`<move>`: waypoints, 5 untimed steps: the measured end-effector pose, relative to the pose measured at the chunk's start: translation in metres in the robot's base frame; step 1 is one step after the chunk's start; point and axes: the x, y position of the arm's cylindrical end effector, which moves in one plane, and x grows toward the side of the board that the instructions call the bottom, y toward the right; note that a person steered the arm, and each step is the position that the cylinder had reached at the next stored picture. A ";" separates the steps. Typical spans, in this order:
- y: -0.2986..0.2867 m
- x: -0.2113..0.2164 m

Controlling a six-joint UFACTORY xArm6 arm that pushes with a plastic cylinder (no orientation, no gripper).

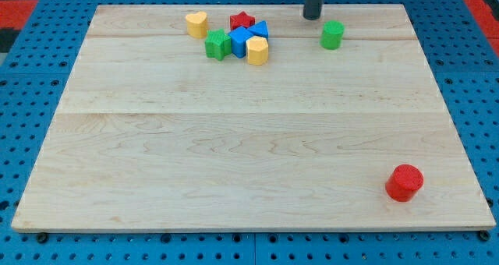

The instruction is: Move green circle towards center right

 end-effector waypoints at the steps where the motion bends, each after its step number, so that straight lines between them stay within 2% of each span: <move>1: 0.023 0.045; 2: 0.035 0.094; 3: 0.036 0.096; 4: 0.037 0.060; 5: 0.049 0.057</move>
